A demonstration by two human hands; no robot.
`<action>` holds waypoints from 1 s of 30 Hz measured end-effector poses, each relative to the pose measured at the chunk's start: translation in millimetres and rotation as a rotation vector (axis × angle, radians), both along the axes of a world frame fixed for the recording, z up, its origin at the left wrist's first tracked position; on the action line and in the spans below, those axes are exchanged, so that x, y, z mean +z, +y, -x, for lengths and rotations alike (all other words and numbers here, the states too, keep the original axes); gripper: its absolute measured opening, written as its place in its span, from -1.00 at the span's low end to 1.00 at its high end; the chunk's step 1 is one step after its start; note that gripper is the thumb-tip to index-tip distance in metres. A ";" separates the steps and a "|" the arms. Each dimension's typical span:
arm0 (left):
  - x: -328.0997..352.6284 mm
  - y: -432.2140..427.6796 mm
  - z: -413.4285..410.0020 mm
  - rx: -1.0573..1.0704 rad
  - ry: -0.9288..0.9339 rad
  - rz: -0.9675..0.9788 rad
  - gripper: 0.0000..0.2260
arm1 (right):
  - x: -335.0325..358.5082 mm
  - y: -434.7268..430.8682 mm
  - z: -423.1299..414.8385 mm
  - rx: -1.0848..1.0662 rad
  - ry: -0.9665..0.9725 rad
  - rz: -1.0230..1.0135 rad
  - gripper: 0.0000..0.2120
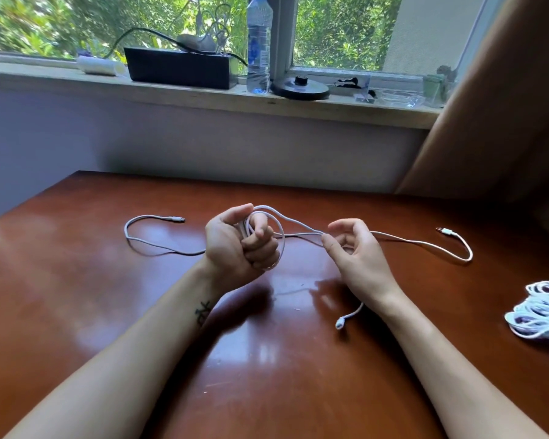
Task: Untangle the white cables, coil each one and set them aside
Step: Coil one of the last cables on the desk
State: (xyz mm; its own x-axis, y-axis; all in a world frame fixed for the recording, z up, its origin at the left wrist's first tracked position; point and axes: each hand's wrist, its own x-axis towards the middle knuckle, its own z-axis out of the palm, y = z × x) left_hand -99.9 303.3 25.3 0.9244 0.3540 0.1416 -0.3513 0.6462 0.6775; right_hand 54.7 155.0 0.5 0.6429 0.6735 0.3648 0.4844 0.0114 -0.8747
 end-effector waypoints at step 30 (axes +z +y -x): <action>-9.4 8.9 -12.0 0.677 0.317 -0.458 -0.47 | 3.2 -1.6 20.9 0.186 -0.023 0.055 -0.84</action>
State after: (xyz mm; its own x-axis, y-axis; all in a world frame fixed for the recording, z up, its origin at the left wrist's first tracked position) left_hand -87.9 312.3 15.9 0.5564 0.8121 0.1760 -0.3123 0.0081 0.9500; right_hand 33.7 153.4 3.7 0.4974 0.7993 0.3372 0.4986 0.0547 -0.8651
